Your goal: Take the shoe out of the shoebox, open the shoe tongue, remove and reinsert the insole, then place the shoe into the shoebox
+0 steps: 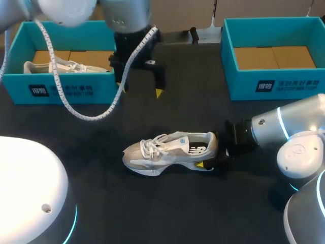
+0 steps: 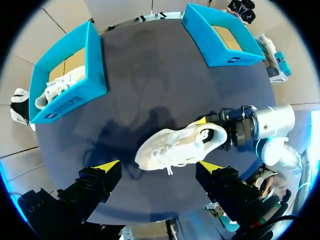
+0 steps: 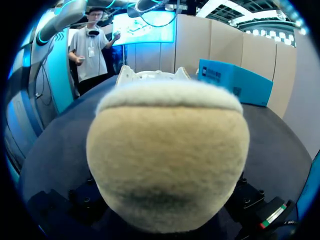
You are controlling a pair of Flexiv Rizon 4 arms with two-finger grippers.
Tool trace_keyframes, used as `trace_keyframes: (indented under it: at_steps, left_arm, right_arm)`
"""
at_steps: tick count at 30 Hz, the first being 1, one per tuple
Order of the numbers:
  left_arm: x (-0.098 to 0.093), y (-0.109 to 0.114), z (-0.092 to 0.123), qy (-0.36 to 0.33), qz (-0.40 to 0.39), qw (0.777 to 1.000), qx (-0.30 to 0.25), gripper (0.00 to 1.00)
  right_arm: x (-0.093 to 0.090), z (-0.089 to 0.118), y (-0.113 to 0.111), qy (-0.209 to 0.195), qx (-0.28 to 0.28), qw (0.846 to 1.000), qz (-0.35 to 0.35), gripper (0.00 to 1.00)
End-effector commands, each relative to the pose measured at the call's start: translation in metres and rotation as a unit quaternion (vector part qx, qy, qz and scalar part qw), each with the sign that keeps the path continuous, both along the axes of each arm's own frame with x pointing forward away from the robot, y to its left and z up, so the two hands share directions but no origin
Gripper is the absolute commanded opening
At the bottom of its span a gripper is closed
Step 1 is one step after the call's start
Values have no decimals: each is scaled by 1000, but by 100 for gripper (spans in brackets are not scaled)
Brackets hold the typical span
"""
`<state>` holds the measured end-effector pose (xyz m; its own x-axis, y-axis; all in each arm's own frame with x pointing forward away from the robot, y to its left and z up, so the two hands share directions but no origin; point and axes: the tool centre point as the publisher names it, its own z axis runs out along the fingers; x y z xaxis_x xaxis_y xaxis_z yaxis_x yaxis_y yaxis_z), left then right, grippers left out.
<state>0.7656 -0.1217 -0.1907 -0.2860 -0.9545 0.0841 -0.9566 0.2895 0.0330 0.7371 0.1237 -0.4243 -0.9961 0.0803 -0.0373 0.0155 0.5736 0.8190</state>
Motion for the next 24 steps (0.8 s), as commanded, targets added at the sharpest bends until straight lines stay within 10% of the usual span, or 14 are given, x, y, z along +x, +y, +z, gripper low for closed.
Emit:
trace_keyframes:
  at_steps: [1, 24]
  left_arm:
    - [-6, -13, -9, 4, 2, 1000, 10, 100]
    - [-44, -67, -69, 28, 44, 997, 53, 100]
  right_arm:
    - [1, -1, 3, 0, -4, 1000, -1, 0]
    - [1, -1, 3, 0, -4, 1000, -1, 0]
